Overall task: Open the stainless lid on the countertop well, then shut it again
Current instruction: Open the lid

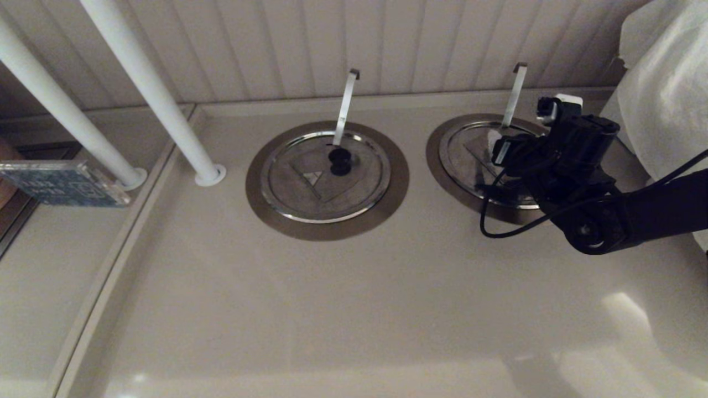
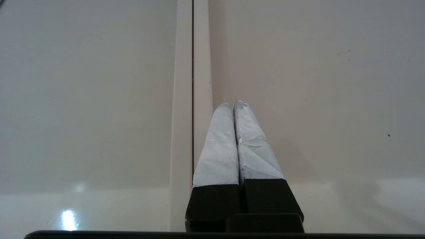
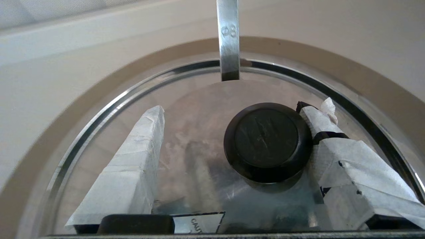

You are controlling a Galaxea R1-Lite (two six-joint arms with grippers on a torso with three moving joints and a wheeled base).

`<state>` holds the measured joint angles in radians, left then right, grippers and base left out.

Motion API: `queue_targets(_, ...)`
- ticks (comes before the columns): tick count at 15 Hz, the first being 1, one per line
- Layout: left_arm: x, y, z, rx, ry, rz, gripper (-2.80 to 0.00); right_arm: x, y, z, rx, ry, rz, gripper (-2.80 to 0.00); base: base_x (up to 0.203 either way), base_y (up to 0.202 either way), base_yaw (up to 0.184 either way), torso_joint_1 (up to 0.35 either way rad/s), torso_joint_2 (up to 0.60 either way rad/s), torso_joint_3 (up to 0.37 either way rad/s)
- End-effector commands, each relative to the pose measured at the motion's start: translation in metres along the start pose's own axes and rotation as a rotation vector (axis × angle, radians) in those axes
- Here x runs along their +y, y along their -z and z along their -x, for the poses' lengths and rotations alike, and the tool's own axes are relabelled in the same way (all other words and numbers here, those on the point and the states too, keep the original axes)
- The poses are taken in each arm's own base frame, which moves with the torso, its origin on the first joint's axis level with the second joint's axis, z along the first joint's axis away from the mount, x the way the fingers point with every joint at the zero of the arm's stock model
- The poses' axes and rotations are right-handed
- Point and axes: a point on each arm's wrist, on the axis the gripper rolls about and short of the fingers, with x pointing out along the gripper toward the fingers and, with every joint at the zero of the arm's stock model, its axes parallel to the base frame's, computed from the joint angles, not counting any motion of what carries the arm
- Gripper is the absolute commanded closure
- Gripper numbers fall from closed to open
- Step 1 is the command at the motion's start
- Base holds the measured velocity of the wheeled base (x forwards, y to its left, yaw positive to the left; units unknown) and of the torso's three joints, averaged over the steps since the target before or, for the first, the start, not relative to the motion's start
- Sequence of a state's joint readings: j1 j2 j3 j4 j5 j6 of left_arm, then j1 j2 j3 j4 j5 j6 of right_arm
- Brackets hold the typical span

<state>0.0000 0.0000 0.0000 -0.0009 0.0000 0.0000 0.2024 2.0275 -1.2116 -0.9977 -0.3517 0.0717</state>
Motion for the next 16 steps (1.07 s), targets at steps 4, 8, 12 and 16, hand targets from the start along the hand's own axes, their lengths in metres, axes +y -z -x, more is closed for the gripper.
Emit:
queue_targets(4, 0.0, 0.0, 0.0, -0.002, 0.0, -0.002, 0.0, 0.009, -0.02, 0.011, -0.042, -0.027, -0.02, -2.8, 0.0, 0.0, 0.0, 0.0, 0.0, 0.0)
queue_targets(8, 0.0, 0.0, 0.0, -0.001, 0.0, -0.001, 0.0, 0.017, -0.025, 0.017, -0.048, -0.049, -0.026, -2.8, 0.0, 0.0, 0.0, 0.0, 0.0, 0.0)
queue_targets(12, 0.0, 0.0, 0.0, 0.0, 0.0, 0.0, 0.0, 0.022, -0.03, 0.021, -0.056, -0.066, -0.03, -2.8, 0.0, 0.0, 0.0, 0.0, 0.0, 0.0)
queue_targets(16, 0.0, 0.0, 0.0, -0.001, 0.0, -0.001, 0.0, 0.031, -0.028, 0.028, -0.045, -0.09, -0.032, -2.8, 0.0, 0.0, 0.0, 0.0, 0.0, 0.0)
